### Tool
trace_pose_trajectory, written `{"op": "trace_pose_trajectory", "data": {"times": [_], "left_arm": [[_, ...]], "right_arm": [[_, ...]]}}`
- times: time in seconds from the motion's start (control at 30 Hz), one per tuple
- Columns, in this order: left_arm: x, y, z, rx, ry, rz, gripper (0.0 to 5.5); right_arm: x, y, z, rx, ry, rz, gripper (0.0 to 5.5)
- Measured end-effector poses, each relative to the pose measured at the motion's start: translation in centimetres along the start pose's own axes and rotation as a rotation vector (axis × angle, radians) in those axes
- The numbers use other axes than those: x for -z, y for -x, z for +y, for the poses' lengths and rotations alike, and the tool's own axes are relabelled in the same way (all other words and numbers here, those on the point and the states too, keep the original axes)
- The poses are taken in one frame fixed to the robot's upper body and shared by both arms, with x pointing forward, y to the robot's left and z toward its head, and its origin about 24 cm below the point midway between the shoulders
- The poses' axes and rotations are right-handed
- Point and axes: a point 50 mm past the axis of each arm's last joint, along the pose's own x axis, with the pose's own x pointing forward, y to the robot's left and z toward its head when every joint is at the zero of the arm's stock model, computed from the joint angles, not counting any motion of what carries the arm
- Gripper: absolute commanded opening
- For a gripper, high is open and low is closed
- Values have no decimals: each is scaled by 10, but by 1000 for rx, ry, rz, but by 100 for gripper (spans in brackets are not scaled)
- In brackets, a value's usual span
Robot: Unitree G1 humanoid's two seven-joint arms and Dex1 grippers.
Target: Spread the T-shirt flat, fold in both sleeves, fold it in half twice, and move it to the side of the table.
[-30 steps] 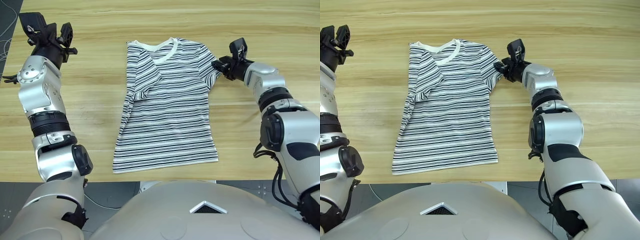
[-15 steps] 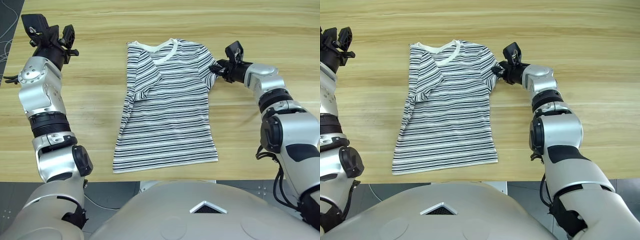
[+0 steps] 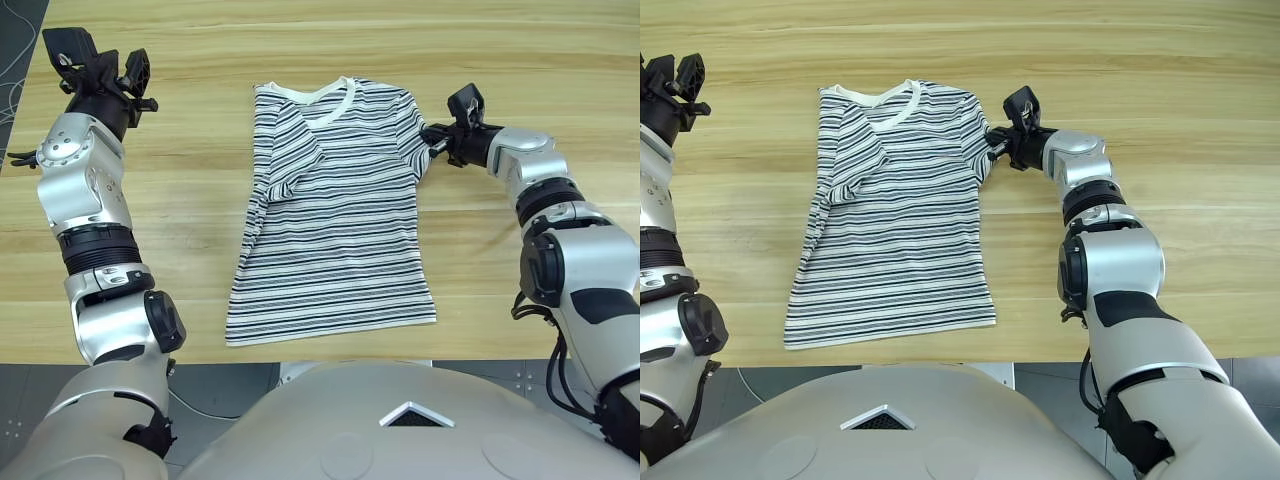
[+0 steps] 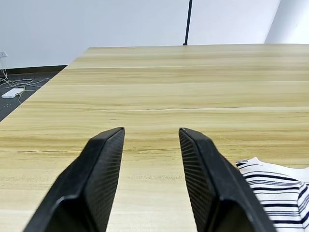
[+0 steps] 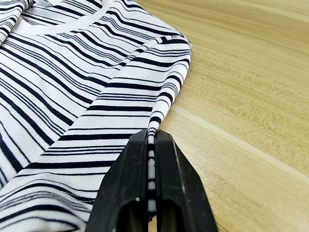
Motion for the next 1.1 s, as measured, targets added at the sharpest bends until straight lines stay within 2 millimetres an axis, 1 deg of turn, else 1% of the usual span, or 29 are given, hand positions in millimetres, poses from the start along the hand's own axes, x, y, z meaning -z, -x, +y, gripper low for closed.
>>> {"op": "trace_pose_trajectory", "data": {"times": [0.17,0.3,0.47,0.6,0.77,0.93,1.0,1.1], "left_arm": [[1,0,-1,2,3,0,211],[1,-1,-2,10,15,-2,211],[-1,-1,-10,46,41,-5,211],[-8,-2,-21,89,51,-29,211],[-11,1,-30,130,77,-31,211],[-11,1,-35,147,85,-30,211],[-12,1,-35,149,85,-33,211],[-12,1,-35,149,85,-34,211]], "right_arm": [[-3,0,0,-1,-5,-28,11],[-15,0,1,-19,26,-73,11],[-24,-3,6,-46,67,-94,11],[-30,-6,11,-74,96,-106,11],[-42,-12,25,-139,163,-137,11],[-47,-20,41,-191,206,-151,11],[-47,-24,47,-201,223,-137,11],[-40,-30,56,-216,233,-107,11]]}}
